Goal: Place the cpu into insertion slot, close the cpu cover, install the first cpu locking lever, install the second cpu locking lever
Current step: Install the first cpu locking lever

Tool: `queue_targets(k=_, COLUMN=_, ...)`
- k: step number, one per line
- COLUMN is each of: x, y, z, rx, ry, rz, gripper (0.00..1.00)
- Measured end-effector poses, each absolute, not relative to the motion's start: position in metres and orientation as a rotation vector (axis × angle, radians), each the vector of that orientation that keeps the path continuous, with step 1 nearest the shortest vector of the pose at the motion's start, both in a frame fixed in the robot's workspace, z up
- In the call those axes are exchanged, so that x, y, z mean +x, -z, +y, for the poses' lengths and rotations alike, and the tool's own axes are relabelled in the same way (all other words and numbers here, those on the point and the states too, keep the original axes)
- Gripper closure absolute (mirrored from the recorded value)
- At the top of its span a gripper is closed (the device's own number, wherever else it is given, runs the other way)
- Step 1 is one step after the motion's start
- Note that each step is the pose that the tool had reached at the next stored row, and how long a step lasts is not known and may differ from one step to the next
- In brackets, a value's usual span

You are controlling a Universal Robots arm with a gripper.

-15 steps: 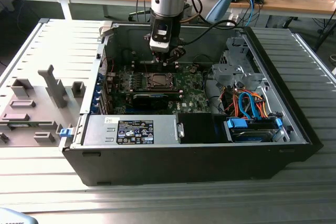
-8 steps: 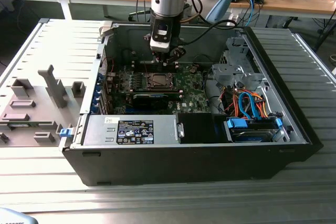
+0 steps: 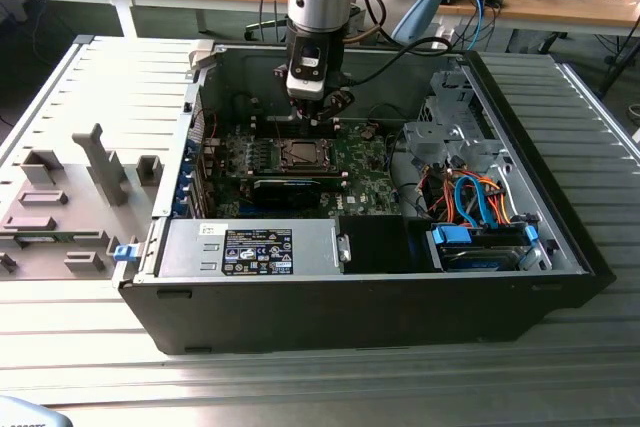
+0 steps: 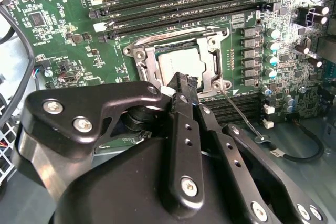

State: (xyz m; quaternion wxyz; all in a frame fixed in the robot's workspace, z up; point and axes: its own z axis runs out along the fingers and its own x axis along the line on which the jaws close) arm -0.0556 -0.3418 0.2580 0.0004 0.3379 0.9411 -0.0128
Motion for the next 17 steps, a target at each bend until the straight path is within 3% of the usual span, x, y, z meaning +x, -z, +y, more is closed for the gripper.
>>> queue_targets(k=17, x=-0.0556, y=-0.258, z=-0.3419, rx=0.993, ry=0.04, rz=2.979, gripper=0.89)
